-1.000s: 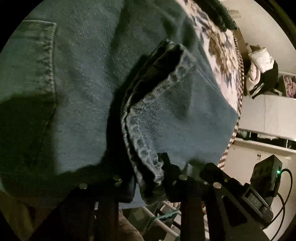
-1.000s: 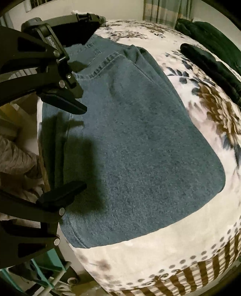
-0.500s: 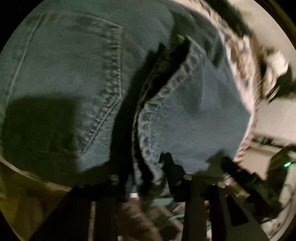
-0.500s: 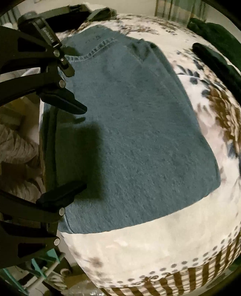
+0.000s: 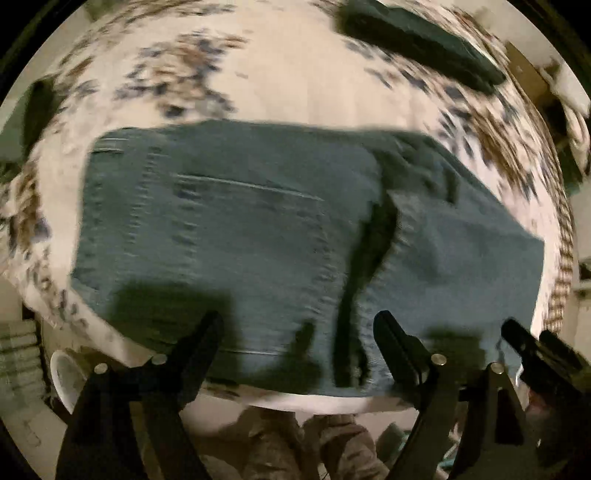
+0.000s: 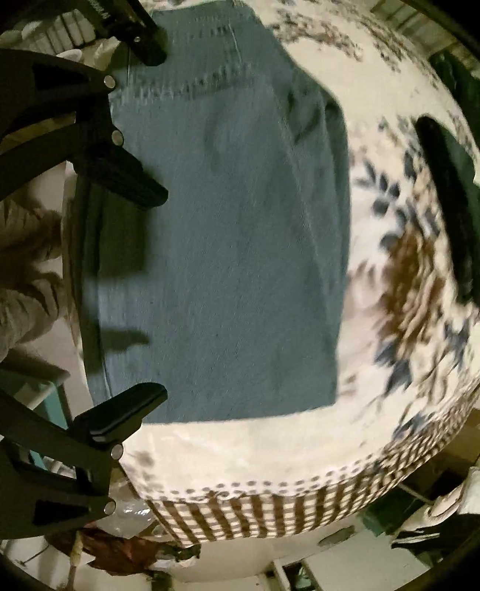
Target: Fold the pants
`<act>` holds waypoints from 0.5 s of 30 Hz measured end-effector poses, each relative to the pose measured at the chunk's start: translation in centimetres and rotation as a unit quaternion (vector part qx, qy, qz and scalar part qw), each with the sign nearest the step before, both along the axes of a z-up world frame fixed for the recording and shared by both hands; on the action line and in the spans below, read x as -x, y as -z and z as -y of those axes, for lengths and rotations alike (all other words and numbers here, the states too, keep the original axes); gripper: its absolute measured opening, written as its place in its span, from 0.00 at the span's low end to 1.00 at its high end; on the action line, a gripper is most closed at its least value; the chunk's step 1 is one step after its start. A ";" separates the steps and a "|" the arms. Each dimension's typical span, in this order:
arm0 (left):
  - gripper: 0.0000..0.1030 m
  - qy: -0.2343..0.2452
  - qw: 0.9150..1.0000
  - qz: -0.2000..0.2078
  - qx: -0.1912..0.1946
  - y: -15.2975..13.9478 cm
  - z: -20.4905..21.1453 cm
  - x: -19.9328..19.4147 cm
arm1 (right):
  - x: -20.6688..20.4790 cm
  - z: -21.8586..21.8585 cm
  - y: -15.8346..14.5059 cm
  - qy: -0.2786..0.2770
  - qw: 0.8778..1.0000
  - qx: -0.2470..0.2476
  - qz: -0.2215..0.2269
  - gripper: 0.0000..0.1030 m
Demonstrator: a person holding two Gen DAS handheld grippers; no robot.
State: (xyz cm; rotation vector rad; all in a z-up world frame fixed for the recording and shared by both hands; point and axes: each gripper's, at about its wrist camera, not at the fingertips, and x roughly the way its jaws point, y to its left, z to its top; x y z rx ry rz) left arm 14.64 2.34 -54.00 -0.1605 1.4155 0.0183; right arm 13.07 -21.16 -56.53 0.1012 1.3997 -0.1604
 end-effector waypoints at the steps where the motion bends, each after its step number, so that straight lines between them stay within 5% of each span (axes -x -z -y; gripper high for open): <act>1: 0.80 -0.008 1.000 0.002 0.004 -0.1 -0.8 0.0 | -0.2 -0.9 -0.2 -0.002 1.000 -0.006 0.001 0.95; 8: 0.80 -0.108 0.994 -0.007 0.016 0.5 -6.6 0.0 | -0.4 -6.0 -0.4 -0.024 0.998 -0.049 -0.004 0.95; 15: 0.80 -0.231 0.972 -0.024 0.044 3.9 -14.2 1.2 | -0.8 -10.4 1.1 -0.040 0.997 -0.057 -0.029 0.95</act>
